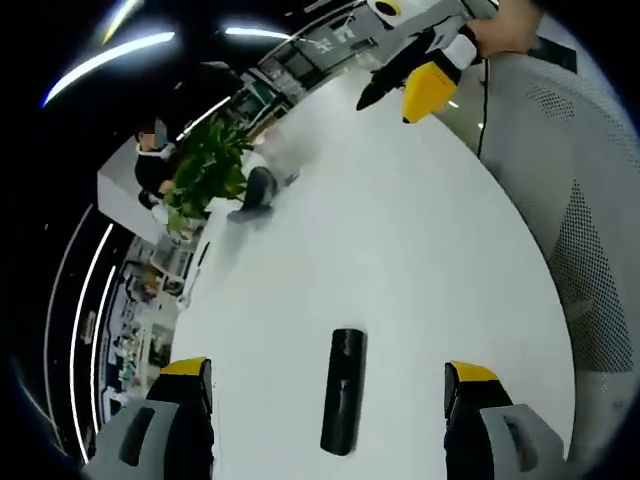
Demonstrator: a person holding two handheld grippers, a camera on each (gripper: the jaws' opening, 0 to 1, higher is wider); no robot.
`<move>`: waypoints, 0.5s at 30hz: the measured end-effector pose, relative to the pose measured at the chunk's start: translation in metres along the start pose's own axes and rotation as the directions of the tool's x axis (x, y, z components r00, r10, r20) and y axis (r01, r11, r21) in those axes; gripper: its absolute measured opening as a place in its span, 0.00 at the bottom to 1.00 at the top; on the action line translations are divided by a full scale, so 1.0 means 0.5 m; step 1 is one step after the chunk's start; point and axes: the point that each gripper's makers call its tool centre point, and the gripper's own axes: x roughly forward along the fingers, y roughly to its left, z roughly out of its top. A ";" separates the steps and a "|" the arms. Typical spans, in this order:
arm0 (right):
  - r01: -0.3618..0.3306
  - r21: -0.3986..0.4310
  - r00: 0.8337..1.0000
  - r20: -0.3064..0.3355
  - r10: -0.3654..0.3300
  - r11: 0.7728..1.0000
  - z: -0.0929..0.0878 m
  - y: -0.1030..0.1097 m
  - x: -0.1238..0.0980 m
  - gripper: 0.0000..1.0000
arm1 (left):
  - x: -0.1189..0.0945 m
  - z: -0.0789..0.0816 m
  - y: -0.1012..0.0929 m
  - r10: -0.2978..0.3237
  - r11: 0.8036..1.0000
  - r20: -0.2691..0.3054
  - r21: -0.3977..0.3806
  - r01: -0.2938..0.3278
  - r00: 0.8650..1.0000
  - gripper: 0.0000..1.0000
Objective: Press the specified remote control buttons in sequence, fully releasing each button before pressing the next.
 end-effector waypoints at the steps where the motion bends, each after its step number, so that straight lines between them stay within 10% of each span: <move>1: 0.002 -0.001 1.000 -0.005 -0.002 1.000 -0.001 0.000 0.000 0.99 | 0.003 -0.004 0.000 -0.002 1.000 -0.002 0.009 0.002 1.000 1.00; 15: 0.025 -0.025 0.997 -0.067 -0.027 0.999 -0.016 0.005 0.004 0.95 | 0.061 -0.084 -0.028 -0.146 0.988 -0.056 0.049 0.149 0.988 1.00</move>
